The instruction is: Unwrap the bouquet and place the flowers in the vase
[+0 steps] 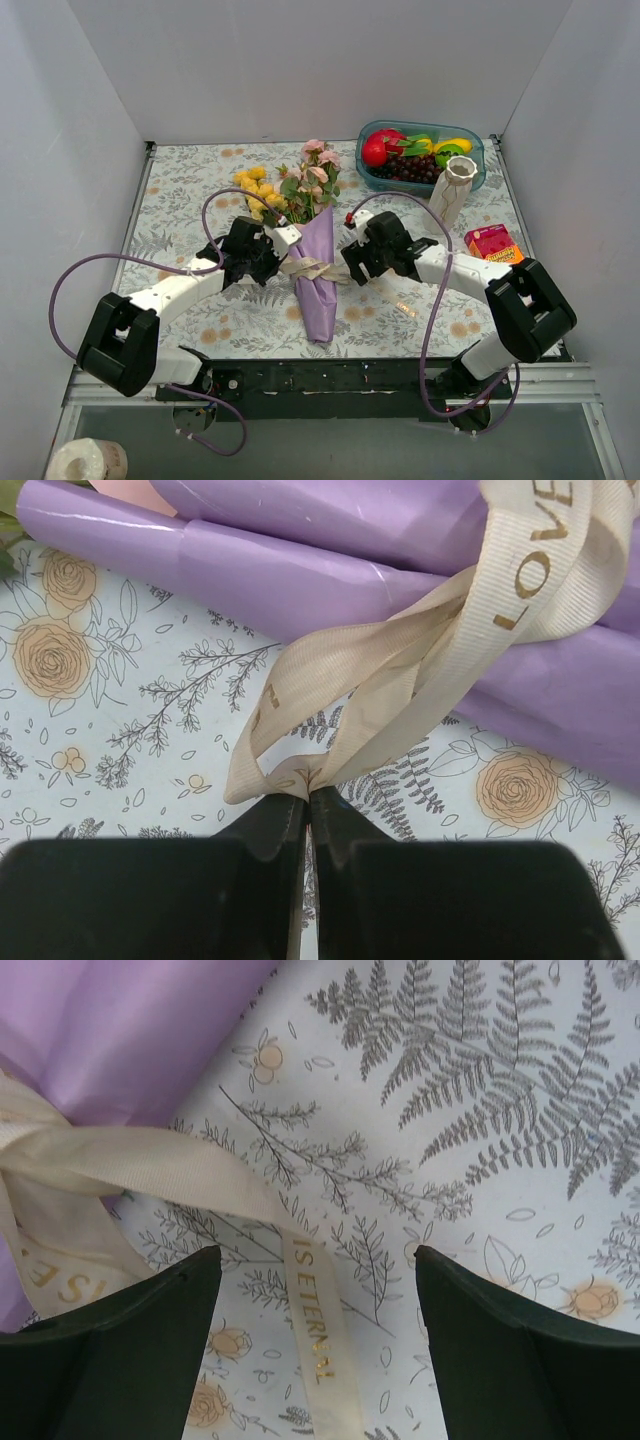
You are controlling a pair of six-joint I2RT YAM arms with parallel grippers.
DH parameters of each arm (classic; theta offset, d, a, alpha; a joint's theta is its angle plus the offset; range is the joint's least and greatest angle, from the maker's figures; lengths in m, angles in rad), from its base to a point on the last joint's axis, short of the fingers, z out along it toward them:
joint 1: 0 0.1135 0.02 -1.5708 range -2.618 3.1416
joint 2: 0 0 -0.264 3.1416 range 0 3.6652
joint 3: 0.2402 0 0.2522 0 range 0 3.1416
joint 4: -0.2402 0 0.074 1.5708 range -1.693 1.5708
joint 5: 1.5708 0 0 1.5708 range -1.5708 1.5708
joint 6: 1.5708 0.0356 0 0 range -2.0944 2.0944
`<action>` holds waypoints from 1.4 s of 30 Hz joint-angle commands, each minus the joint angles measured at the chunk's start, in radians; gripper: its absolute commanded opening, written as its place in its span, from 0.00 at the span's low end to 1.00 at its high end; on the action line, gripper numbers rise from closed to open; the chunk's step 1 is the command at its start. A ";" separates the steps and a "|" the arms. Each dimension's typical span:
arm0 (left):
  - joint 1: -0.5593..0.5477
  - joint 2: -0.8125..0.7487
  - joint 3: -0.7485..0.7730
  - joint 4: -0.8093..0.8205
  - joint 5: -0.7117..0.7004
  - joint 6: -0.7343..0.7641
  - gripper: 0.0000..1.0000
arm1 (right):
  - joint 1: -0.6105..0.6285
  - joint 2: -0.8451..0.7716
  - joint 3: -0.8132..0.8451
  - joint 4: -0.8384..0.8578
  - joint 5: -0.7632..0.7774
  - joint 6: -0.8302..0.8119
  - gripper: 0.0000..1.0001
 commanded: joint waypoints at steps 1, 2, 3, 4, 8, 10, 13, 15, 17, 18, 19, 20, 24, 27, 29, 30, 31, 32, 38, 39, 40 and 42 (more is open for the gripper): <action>-0.006 -0.033 0.030 -0.023 0.001 -0.016 0.00 | 0.013 0.057 0.076 0.092 -0.035 -0.042 0.84; -0.006 -0.037 0.032 -0.024 -0.007 -0.016 0.00 | 0.016 0.070 0.084 0.095 -0.041 -0.045 0.84; -0.006 -0.038 0.035 -0.027 -0.013 -0.018 0.00 | 0.018 0.096 0.092 0.094 -0.044 -0.047 0.83; -0.006 -0.043 0.035 -0.031 -0.015 -0.016 0.00 | 0.024 0.108 0.096 0.093 -0.052 -0.050 0.82; -0.007 -0.050 0.035 -0.037 -0.030 -0.010 0.00 | 0.037 0.153 0.095 0.103 -0.091 -0.052 0.74; -0.006 -0.050 0.032 -0.037 -0.031 -0.008 0.00 | 0.047 0.171 0.095 0.101 -0.085 -0.033 0.59; -0.006 -0.049 0.035 -0.040 -0.030 -0.015 0.00 | 0.053 0.180 0.089 0.093 -0.093 -0.018 0.46; -0.006 -0.049 0.038 -0.040 -0.028 -0.018 0.00 | 0.057 0.157 0.063 0.110 -0.088 -0.015 0.41; -0.007 -0.052 0.043 -0.040 -0.030 -0.019 0.00 | 0.060 0.140 0.055 0.113 -0.075 -0.007 0.26; -0.006 -0.055 0.046 -0.040 -0.030 -0.019 0.00 | 0.060 0.119 0.049 0.115 -0.070 -0.006 0.14; -0.006 -0.058 0.049 -0.044 -0.031 -0.019 0.00 | 0.062 0.108 0.050 0.112 -0.041 0.002 0.02; -0.006 -0.061 0.058 -0.049 -0.033 -0.019 0.00 | 0.061 0.096 0.052 0.092 -0.026 0.002 0.01; -0.004 -0.090 0.101 -0.078 -0.041 -0.027 0.00 | 0.065 -0.017 0.067 0.025 0.092 0.040 0.01; 0.000 -0.127 0.142 -0.116 -0.044 -0.022 0.00 | 0.065 -0.137 0.061 -0.018 0.217 0.086 0.01; 0.009 -0.151 0.159 -0.135 -0.059 -0.019 0.00 | 0.065 -0.207 0.029 -0.023 0.283 0.103 0.01; 0.029 -0.159 0.170 -0.141 -0.071 -0.018 0.00 | 0.064 -0.270 0.017 -0.020 0.299 0.105 0.01; 0.043 -0.164 0.188 -0.155 -0.077 -0.018 0.00 | 0.065 -0.298 0.012 -0.040 0.330 0.112 0.01; 0.060 -0.170 0.201 -0.159 -0.082 -0.018 0.00 | 0.065 -0.323 0.011 -0.055 0.346 0.116 0.01; 0.255 -0.188 0.239 -0.175 -0.162 0.021 0.00 | 0.064 -0.410 0.038 -0.248 0.519 0.206 0.01; 0.308 -0.193 0.241 -0.178 -0.169 0.030 0.00 | 0.065 -0.422 0.044 -0.279 0.552 0.226 0.01; 0.336 -0.198 0.239 -0.179 -0.174 0.050 0.00 | 0.065 -0.430 0.043 -0.331 0.613 0.264 0.01; 0.416 -0.217 0.233 -0.181 -0.167 0.068 0.00 | 0.065 -0.461 0.040 -0.373 0.657 0.292 0.01</action>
